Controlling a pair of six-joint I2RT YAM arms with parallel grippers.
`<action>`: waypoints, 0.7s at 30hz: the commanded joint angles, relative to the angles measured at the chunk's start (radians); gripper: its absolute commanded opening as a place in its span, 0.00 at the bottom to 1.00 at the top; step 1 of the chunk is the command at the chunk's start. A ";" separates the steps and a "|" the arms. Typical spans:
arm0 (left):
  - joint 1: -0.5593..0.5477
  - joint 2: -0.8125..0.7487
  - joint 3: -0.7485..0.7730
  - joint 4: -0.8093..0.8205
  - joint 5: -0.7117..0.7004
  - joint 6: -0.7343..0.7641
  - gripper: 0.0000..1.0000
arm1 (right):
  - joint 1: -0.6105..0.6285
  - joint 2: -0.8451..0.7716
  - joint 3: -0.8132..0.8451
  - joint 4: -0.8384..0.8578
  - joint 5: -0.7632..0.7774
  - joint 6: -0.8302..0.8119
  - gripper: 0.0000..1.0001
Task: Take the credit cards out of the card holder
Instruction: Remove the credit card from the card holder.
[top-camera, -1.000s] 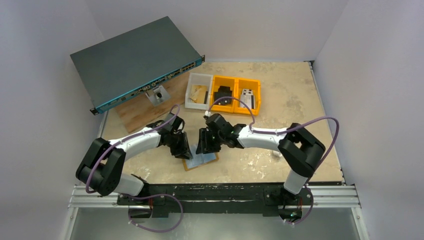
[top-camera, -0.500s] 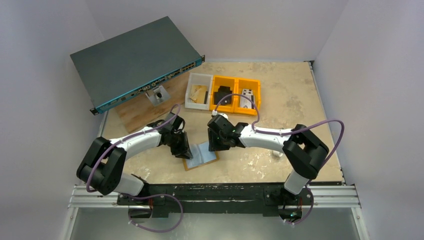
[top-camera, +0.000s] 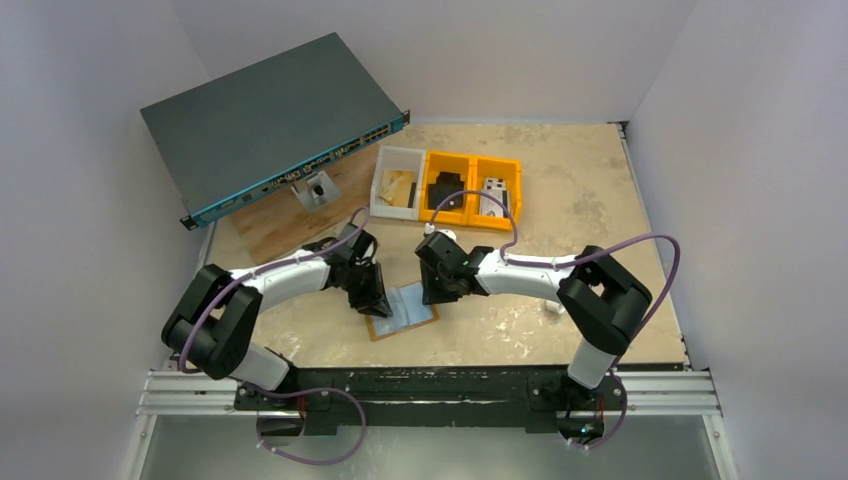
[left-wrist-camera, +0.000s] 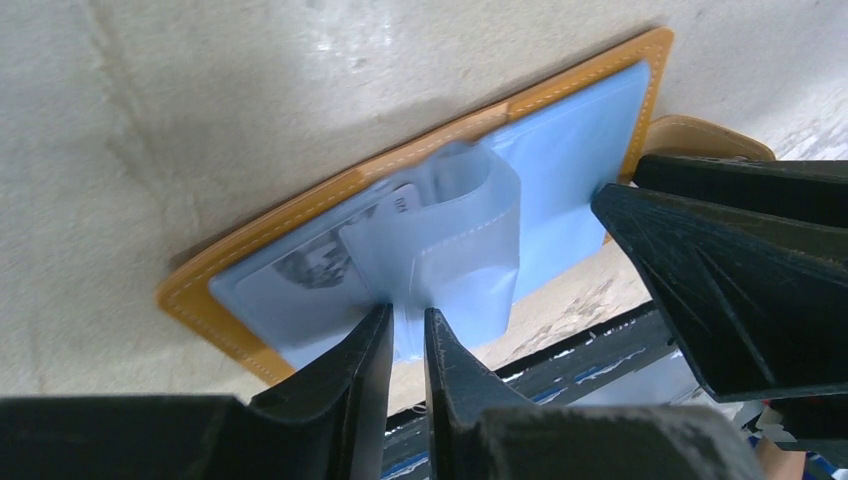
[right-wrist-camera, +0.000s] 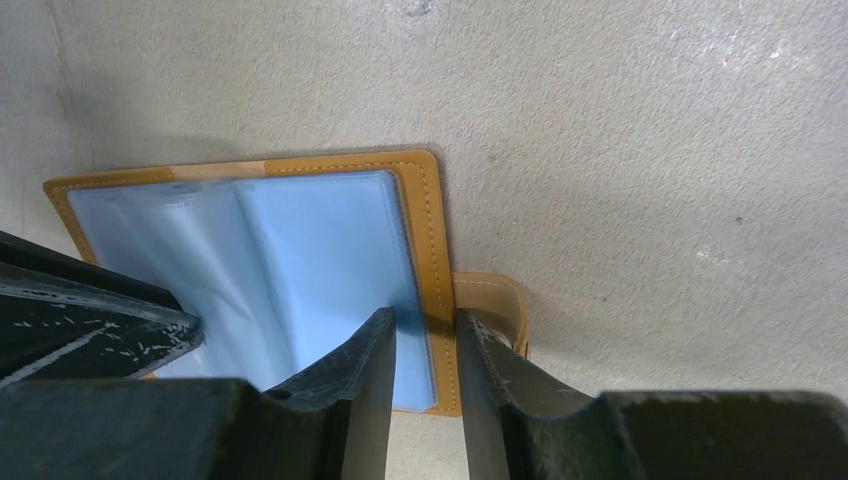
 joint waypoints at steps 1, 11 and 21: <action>-0.024 0.039 0.033 0.053 0.010 0.000 0.17 | 0.000 0.034 -0.025 0.048 -0.025 -0.010 0.26; -0.038 0.031 0.105 0.044 0.033 0.004 0.16 | 0.000 0.041 -0.040 0.074 -0.044 -0.008 0.24; -0.049 0.062 0.137 0.052 0.052 0.006 0.15 | 0.000 0.028 -0.048 0.086 -0.073 0.000 0.24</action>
